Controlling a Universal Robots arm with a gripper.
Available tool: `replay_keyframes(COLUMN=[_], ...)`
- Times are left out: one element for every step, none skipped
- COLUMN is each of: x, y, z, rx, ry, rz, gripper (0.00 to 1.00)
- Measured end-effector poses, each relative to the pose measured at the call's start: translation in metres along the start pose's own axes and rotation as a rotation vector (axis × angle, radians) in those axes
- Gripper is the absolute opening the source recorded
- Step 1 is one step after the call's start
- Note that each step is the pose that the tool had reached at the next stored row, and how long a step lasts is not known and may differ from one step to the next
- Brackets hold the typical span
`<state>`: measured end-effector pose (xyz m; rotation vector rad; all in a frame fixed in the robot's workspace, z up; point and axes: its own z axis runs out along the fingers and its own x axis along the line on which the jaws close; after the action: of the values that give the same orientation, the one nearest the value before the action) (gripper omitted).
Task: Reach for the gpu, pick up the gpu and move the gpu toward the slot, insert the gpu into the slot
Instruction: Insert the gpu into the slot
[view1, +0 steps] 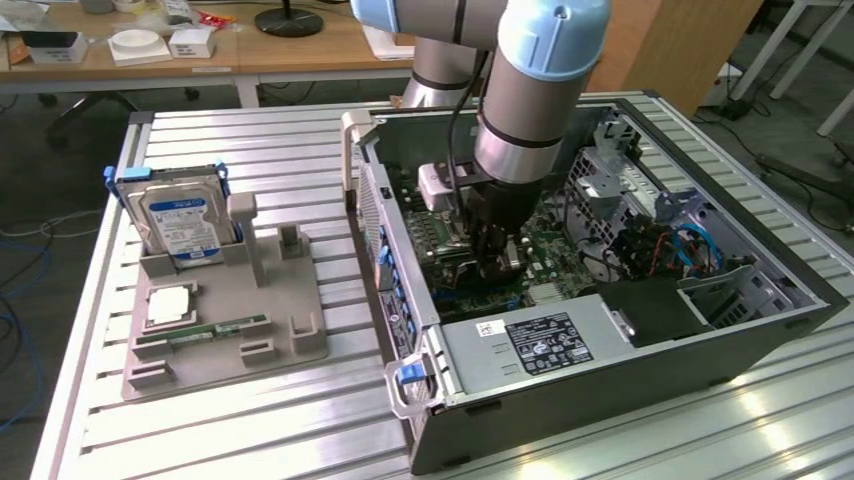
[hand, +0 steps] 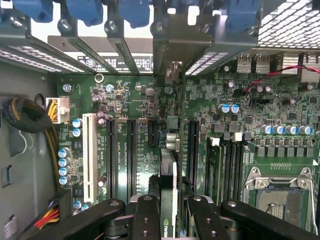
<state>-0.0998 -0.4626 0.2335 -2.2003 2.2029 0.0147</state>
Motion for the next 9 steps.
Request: replay_keyframes(x=[0.0, 0.0, 0.0, 0.0, -0.0001, -0.0001, -0.0001, 0.0, 0.0], y=[0.0, 0.0, 0.0, 0.0, 0.0, 0.0, 0.0, 0.0, 0.0], z=[0.0001, 0.0002, 0.0002, 0.0003, 0.0003, 0.0003, 0.0003, 0.0003, 0.0003], rx=[0.0001, 0.0002, 0.0002, 0.0002, 0.0003, 0.0003, 0.0003, 0.0003, 0.0003], ry=[-0.0002, -0.0005, -0.0005, -0.0006, -0.0007, -0.0007, -0.0007, -0.0007, -0.0007], rz=[0.0, 0.0, 0.0, 0.0, 0.0, 0.0, 0.0, 0.0, 0.0], gripper=[0.26, 0.26, 0.26, 0.26, 0.26, 0.26, 0.26, 0.26, 0.26])
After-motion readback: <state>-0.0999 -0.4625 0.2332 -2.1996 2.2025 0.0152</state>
